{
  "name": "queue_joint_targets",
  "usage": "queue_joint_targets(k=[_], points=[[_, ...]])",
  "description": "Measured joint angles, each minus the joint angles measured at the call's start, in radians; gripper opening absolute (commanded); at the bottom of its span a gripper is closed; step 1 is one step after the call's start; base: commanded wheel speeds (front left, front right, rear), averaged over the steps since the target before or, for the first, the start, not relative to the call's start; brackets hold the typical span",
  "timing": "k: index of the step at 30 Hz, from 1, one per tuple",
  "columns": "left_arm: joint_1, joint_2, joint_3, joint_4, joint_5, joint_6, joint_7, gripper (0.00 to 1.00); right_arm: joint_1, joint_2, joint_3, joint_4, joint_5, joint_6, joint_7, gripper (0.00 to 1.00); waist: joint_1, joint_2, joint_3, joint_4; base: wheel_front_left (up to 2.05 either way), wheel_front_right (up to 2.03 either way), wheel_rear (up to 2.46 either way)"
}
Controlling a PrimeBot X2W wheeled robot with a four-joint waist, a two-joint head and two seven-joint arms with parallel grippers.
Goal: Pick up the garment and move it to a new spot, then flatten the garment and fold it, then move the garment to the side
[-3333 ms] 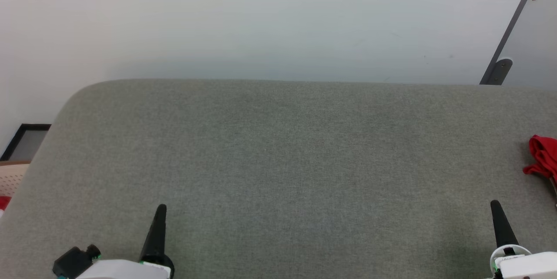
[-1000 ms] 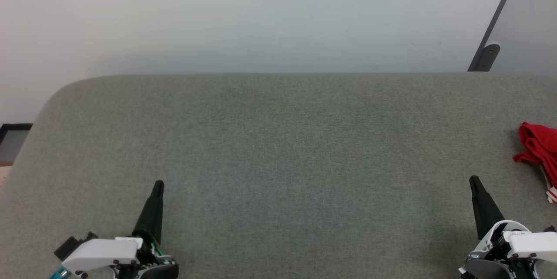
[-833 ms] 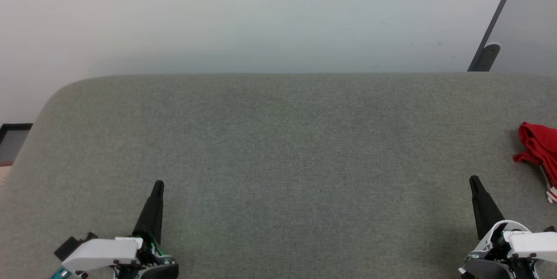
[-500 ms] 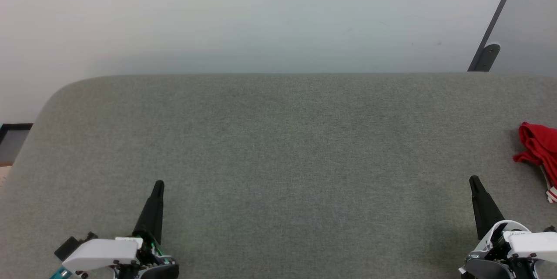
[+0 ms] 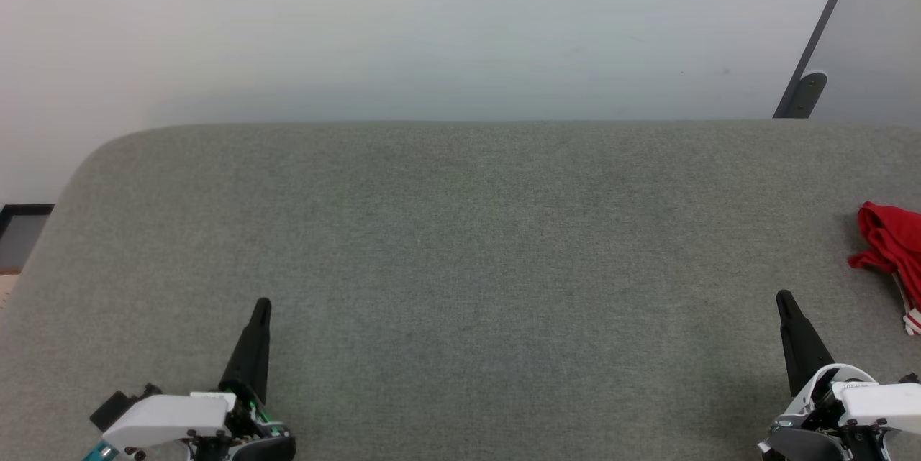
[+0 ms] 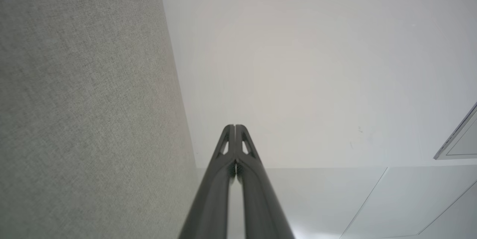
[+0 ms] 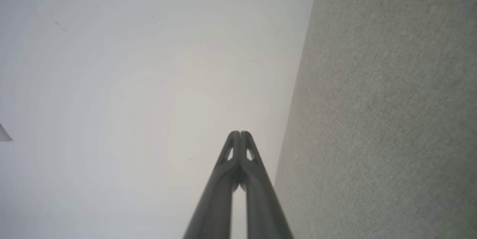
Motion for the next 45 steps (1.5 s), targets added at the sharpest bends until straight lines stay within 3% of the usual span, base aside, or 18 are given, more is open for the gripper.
queue_joint_targets(k=[45], points=[[-0.001,-0.005,0.007,0.000,0.007,0.000,0.005,0.00,0.000,0.000,0.000,0.000,0.000,0.000,0.000,0.00,0.0000,0.0000,0.000,0.000,0.00,0.00,0.00]])
